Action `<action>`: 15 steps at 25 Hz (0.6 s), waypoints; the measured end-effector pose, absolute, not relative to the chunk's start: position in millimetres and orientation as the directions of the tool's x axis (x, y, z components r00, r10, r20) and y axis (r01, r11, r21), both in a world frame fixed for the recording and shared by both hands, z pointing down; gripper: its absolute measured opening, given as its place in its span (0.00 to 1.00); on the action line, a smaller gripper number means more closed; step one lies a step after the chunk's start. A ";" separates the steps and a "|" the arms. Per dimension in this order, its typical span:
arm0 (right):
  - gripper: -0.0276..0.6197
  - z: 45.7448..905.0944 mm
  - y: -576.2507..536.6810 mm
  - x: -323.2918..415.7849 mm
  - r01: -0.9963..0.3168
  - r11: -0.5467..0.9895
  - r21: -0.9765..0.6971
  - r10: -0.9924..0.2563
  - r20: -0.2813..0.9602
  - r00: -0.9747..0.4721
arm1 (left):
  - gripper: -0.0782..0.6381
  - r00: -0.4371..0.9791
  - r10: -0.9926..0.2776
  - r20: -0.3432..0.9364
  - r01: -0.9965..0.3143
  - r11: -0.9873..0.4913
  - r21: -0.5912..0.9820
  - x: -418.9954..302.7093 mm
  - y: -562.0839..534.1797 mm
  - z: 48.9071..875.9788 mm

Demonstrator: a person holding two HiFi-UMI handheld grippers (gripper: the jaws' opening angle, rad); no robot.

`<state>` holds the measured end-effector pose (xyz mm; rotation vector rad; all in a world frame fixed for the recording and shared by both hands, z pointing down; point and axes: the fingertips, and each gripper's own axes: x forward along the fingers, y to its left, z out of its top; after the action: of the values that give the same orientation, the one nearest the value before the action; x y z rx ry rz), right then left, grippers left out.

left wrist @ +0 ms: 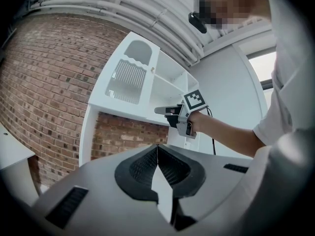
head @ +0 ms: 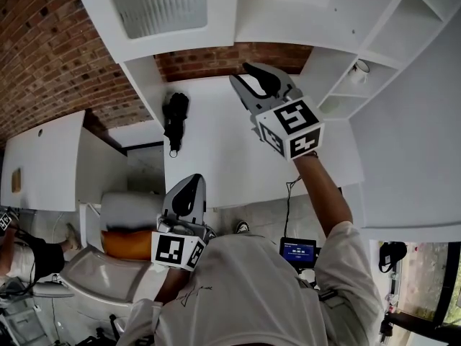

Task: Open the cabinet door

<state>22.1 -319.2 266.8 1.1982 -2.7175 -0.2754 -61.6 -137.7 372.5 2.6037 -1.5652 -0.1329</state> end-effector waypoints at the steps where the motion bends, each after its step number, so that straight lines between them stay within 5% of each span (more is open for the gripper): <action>1: 0.24 267.5 -322.5 20.9 -0.716 0.661 0.224 -0.744 0.069 -0.665 | 0.13 0.467 -0.884 -0.022 -0.875 -0.466 0.133 -61.8 -137.7 373.3; 15: 0.33 266.2 -386.6 13.9 -0.794 0.592 0.138 -0.804 0.031 -0.594 | 0.13 0.460 -0.888 0.002 -0.876 -0.454 0.160 -63.2 -136.1 383.9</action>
<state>13.9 -386.6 266.2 1.3695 -2.7218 -0.1672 -63.2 -136.1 383.9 2.5636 -1.5589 -0.1235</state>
